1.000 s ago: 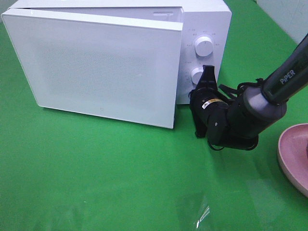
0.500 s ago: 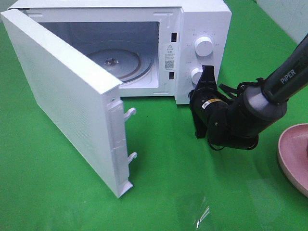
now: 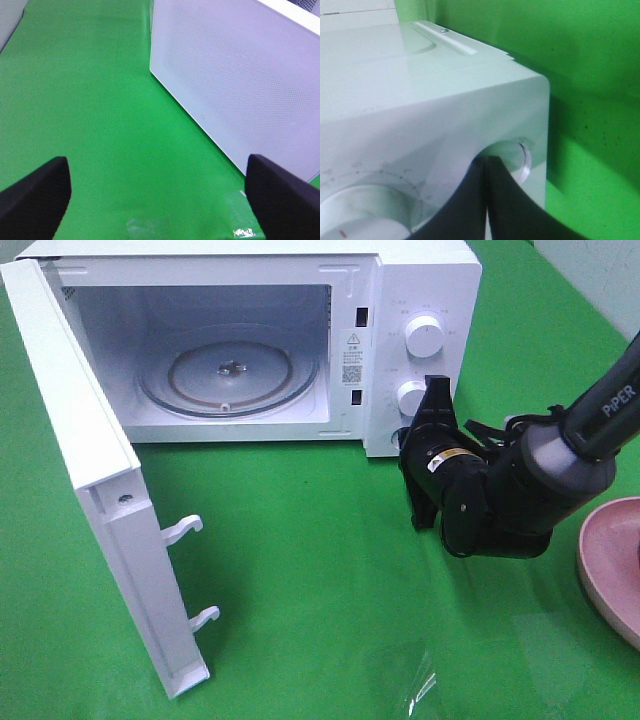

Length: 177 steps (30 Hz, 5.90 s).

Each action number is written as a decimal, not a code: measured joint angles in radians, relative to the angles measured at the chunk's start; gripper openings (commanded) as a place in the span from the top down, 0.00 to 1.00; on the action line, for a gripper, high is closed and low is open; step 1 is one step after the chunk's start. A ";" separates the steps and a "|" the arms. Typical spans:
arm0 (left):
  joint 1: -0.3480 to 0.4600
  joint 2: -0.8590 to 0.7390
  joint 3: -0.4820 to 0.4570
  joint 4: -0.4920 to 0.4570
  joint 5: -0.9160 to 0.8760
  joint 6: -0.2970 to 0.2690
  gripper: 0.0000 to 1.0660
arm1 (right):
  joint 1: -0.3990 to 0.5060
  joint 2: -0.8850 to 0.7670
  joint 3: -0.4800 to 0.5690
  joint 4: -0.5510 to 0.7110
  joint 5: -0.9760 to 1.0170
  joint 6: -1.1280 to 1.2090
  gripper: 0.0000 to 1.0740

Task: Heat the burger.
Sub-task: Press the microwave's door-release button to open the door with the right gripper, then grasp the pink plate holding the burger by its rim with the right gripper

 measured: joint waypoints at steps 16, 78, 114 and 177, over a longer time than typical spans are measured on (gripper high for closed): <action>0.000 0.000 0.000 0.000 0.000 0.000 0.19 | 0.000 -0.162 0.131 -0.118 0.247 -0.039 0.99; 0.000 0.000 0.000 0.000 0.000 0.000 0.19 | -0.091 -0.598 -0.005 -0.474 1.649 -1.453 0.41; 0.000 0.000 0.000 0.000 0.000 0.000 0.19 | -0.451 -0.672 -0.010 -0.578 1.772 -1.506 0.24; 0.000 0.000 0.000 0.000 0.000 0.000 0.19 | -0.405 -0.393 0.106 -0.684 1.527 -1.373 0.32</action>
